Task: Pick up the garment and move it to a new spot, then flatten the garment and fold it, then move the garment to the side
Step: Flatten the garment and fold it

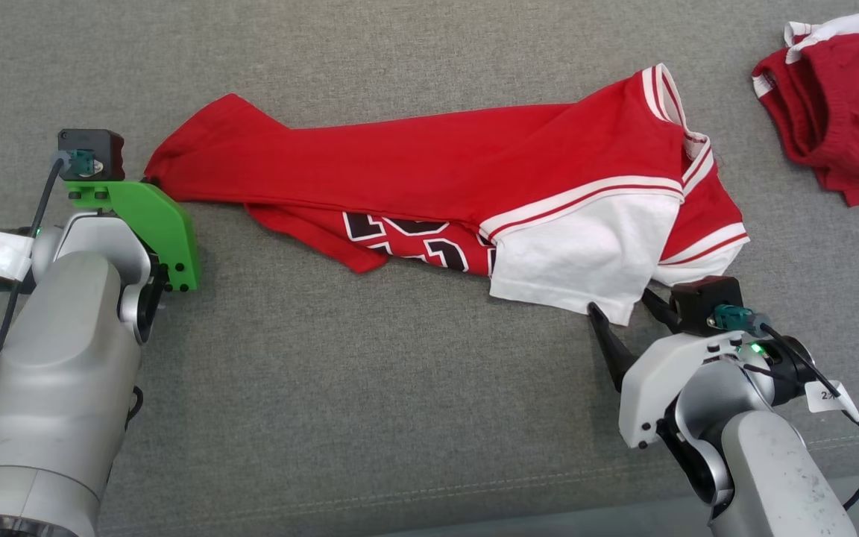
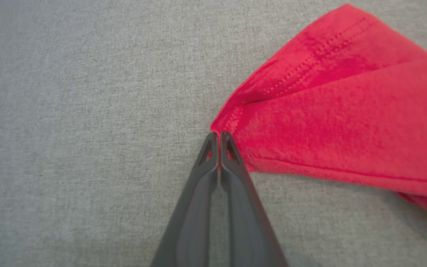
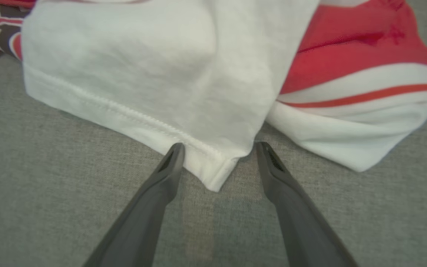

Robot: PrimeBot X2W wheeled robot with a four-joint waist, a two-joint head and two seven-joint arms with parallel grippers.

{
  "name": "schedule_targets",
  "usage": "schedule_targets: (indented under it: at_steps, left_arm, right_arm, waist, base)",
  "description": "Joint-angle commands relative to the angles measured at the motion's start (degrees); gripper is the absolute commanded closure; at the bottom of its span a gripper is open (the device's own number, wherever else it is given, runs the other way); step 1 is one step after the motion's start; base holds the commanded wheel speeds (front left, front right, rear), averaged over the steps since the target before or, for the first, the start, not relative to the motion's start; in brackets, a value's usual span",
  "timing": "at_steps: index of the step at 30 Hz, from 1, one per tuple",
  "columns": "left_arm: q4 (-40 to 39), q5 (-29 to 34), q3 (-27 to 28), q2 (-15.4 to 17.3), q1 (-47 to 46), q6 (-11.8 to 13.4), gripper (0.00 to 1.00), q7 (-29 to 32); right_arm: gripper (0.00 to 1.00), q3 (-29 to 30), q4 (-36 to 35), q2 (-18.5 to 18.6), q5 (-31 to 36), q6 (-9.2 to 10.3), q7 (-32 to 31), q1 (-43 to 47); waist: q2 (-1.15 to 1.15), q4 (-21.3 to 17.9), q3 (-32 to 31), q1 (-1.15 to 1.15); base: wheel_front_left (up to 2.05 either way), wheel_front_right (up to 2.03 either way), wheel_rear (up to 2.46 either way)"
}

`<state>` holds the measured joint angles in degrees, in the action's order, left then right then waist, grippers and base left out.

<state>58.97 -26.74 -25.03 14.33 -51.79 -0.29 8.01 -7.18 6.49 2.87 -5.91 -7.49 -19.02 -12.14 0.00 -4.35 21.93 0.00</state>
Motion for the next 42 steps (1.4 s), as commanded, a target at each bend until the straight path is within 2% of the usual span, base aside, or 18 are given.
schedule_targets:
  at_steps: [1,5,6,7,9,10,16,23,30,32,35,42]
  left_arm:
    - [1.15,-0.55,-0.32,-0.33,0.27,-0.39,1.00,0.13]
    - [2.22,-0.76,-0.52,-0.83,-0.31,-0.75,1.00,-0.64]
    - [2.41,-0.76,-0.59,-0.96,-0.51,-0.81,1.00,-0.98]
    - [2.61,-0.79,-0.67,-1.07,-0.65,-0.86,1.00,-1.11]
    - [2.95,-0.93,-0.73,-1.20,-0.91,-1.03,1.00,-1.79]
    - [3.18,-0.93,-0.76,-1.24,-0.99,-1.11,1.00,-2.02]
    - [3.02,-2.69,1.08,-1.67,-1.38,-0.62,1.00,-6.96]
    - [1.44,-8.08,5.44,-2.91,-1.84,-3.13,1.00,-11.56]
    - [-1.12,-12.26,8.62,-3.72,-2.65,-4.65,1.00,-13.11]
    - [-2.49,-16.52,11.93,-4.10,-2.69,-5.46,1.00,-12.47]
    - [-3.62,-19.02,13.56,-2.80,-4.06,-5.72,1.00,-9.88]
    - [-7.54,-23.67,18.32,0.03,-11.55,-2.64,1.00,-4.38]
  right_arm:
    - [0.00,0.03,0.52,0.04,-0.16,0.01,-0.49,0.38]
    - [0.00,-0.17,0.98,0.02,-0.49,0.00,-1.32,0.59]
    - [0.03,-0.21,1.02,0.02,-0.62,0.00,-1.61,0.76]
    - [0.12,-0.21,1.01,0.02,-0.99,0.00,-1.68,0.97]
    - [0.96,0.11,0.81,0.01,-0.99,0.00,-1.81,1.50]
    - [1.00,0.24,0.71,0.05,-0.86,0.00,-1.70,1.65]
    - [1.00,1.75,-0.54,0.20,-2.58,0.06,-0.72,2.01]
    - [1.00,5.12,-4.36,0.10,-6.23,0.04,1.19,-0.14]
    - [1.00,5.83,-6.49,0.10,-9.54,0.03,-0.47,-4.33]
    - [1.00,4.69,-6.01,0.08,-11.61,0.02,-2.92,-8.29]
    - [1.00,3.67,-3.88,0.14,-14.63,0.02,-5.87,-13.57]
    - [1.00,6.45,5.24,0.08,-21.23,0.01,-10.25,-29.76]
  waist:
    - [0.00,0.25,-0.02,0.00]
    - [0.00,0.62,0.05,0.00]
    - [0.00,0.73,0.01,0.00]
    - [0.00,0.80,-0.05,0.00]
    - [0.00,0.84,-0.17,0.00]
    - [0.00,0.83,-0.24,0.00]
    - [0.00,0.67,-1.36,0.00]
    - [0.00,0.96,-3.66,0.00]
    - [0.00,1.01,-5.66,0.00]
    - [0.00,0.39,-6.25,0.00]
    - [0.00,-0.61,-5.82,0.00]
    - [0.00,-2.00,-1.83,0.00]
  base:
    - [0.00,0.00,0.00]
    - [0.00,0.00,0.00]
    - [0.00,0.00,0.00]
    - [0.00,0.00,0.00]
    - [0.00,0.00,0.00]
    - [0.00,0.00,0.00]
    - [0.00,0.00,0.00]
    - [0.00,0.00,0.00]
    - [0.00,0.00,0.00]
    - [0.00,0.00,0.00]
    - [0.00,0.00,0.00]
    - [0.00,0.00,0.00]
